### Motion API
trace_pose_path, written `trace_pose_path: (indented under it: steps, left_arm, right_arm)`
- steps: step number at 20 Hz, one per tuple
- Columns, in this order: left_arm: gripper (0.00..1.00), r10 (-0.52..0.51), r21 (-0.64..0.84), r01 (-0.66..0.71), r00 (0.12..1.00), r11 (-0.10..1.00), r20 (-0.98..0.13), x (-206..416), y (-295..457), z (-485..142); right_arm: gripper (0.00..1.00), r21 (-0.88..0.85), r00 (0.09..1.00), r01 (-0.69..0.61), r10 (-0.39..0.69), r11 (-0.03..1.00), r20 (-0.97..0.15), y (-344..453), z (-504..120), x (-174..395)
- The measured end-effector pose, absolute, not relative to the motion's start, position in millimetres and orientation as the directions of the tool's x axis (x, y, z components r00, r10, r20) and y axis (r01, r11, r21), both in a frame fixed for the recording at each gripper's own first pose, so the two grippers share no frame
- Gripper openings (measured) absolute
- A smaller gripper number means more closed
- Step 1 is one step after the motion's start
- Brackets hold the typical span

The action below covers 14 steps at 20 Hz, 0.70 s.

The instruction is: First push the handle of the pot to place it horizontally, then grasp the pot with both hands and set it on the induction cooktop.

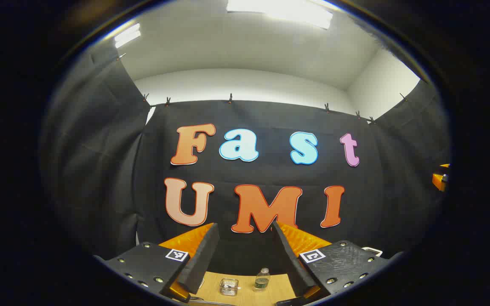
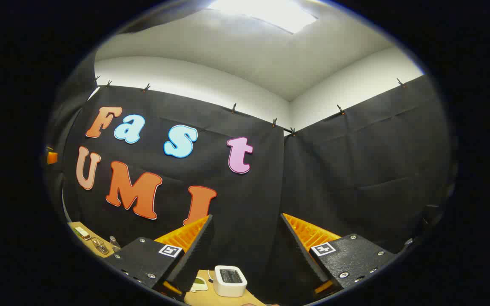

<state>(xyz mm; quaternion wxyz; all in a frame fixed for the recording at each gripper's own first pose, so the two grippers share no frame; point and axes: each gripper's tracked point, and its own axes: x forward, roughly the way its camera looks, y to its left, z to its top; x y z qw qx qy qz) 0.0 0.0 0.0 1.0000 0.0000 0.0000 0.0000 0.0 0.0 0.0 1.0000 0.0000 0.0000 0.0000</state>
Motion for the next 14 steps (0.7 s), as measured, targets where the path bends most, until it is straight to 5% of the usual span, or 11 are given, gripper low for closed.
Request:
trace_pose_path:
  steps: [14]
  left_arm:
    - [0.79, 0.002, -0.008, -0.001, 0.999, 1.000, 0.035, -6, 10, 6]
  right_arm:
    - [0.95, -0.018, 1.000, 0.022, -0.022, 1.000, 0.001, -5, 15, -12]
